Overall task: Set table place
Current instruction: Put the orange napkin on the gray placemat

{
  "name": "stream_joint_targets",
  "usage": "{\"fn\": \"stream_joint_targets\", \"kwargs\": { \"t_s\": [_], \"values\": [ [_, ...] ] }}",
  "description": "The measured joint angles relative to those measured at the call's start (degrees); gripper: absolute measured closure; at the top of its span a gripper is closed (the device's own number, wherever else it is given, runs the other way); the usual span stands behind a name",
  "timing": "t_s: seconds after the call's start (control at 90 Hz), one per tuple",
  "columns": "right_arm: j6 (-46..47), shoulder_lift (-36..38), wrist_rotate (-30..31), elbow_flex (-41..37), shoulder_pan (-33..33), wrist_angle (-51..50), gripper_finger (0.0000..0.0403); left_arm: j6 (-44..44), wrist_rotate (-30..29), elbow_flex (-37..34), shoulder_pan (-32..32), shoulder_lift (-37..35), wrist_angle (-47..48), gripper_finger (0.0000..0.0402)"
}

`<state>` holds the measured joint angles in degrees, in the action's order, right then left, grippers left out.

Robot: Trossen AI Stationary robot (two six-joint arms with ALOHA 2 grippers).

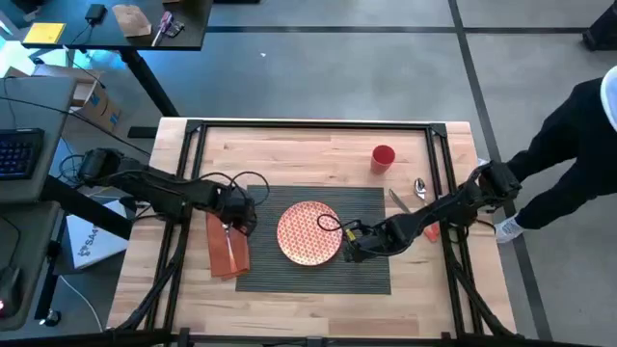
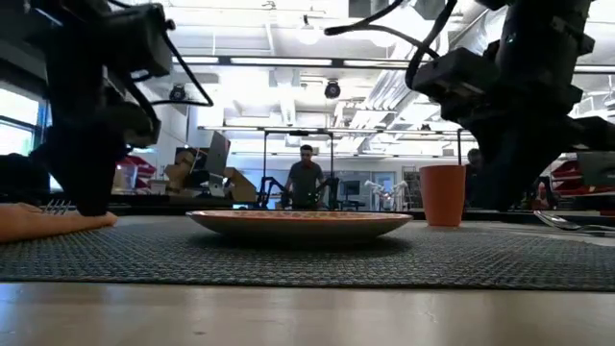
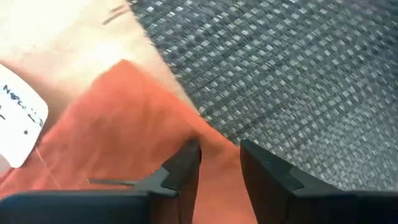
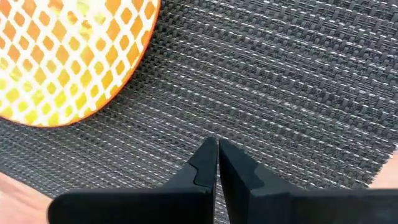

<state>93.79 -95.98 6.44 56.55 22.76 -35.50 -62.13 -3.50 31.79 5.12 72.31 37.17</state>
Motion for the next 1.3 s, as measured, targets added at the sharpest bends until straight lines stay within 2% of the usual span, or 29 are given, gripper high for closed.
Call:
{"fn": "stream_joint_targets", "kwargs": {
  "t_s": [0.289,0.611,0.711,0.856,0.9,1.1,1.3],
  "values": [
    [0.01,0.00,-0.70,-0.04,0.07,-0.09,0.0403,0.70,-0.12,2.19,-0.24,0.00,1.88,0.0293],
    [-0.43,0.00,-0.68,-0.07,0.07,-0.06,0.0403,0.90,-0.24,-1.11,-1.83,0.24,0.76,0.0291],
    [-0.44,0.00,-0.74,-0.06,0.07,-0.10,0.0403,1.26,-0.90,-1.11,-1.83,0.24,-0.33,0.0312],
    [-0.16,0.00,-2.38,1.92,0.13,-4.35,0.0403,3.83,-1.06,-1.02,-1.83,0.24,-1.92,0.0383],
    [-0.23,0.02,-3.02,2.60,0.13,-6.48,0.0403,4.31,-1.33,-0.67,-1.81,0.23,-1.81,0.0393],
    [-1.59,0.02,-7.43,2.43,0.13,-12.49,0.0403,6.30,-2.82,2.76,-1.83,0.15,-2.51,0.0400],
    [-2.37,0.02,-10.26,-0.90,-0.16,-12.83,0.0403,7.28,-3.84,5.06,-2.09,0.13,-4.40,0.0401]
  ]
}}
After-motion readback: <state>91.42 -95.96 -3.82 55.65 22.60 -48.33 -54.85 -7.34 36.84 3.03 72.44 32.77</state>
